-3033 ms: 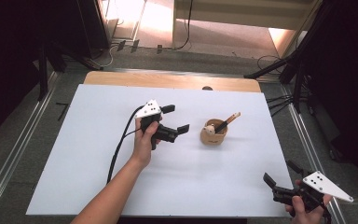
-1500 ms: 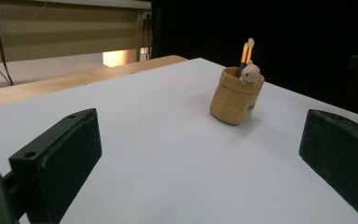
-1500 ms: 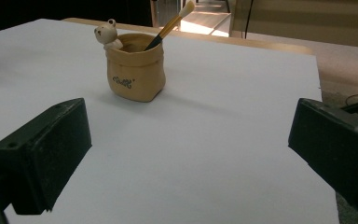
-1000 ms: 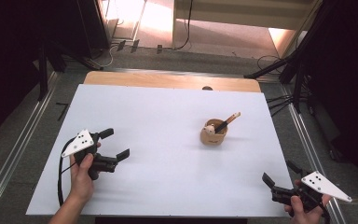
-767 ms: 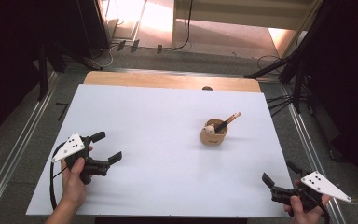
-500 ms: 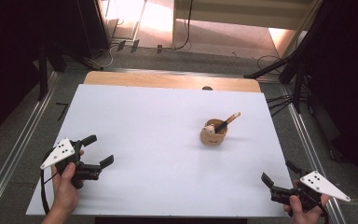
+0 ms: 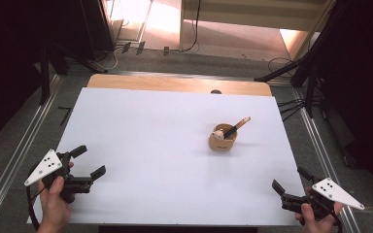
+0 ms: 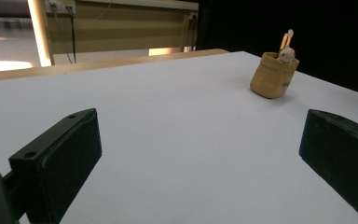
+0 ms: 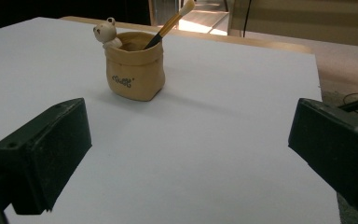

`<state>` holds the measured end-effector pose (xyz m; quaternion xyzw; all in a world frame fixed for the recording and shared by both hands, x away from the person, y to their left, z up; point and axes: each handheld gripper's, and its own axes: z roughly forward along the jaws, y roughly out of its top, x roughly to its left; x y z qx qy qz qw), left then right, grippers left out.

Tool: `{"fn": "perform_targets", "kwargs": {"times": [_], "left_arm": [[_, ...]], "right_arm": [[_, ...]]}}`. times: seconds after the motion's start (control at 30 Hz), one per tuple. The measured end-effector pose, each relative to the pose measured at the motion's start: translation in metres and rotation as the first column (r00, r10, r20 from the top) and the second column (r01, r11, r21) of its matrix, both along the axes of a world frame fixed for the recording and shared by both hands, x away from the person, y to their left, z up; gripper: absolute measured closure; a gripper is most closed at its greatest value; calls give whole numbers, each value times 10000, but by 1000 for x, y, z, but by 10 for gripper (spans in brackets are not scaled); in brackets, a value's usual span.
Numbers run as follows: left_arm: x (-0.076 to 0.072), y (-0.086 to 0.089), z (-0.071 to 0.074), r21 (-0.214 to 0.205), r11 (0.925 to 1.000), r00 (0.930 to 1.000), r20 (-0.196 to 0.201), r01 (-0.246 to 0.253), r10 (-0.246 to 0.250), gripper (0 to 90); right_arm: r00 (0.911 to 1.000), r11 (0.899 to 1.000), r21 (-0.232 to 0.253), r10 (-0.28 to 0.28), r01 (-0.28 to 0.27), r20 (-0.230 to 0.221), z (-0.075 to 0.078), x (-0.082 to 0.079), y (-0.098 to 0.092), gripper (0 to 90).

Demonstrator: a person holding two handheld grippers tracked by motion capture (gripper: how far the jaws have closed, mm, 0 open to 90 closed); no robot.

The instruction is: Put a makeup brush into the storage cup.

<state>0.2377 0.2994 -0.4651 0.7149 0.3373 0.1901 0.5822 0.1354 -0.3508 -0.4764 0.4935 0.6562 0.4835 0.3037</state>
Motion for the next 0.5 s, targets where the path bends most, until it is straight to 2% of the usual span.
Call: {"fn": "perform_targets", "kwargs": {"times": [0.23, 0.5], "left_arm": [[-7, 14, -1, -74, 9994, 9994, 10, -344, 344, 0], [-15, 22, -1, -69, 9986, 9986, 71, -526, 527, 0]], "right_arm": [[10000, 10000, -18, -1, 1, 5, 0, 0, 0, 0], [10000, 10000, -21, -12, 12, -8, 0, 0, 1, 0]]}}
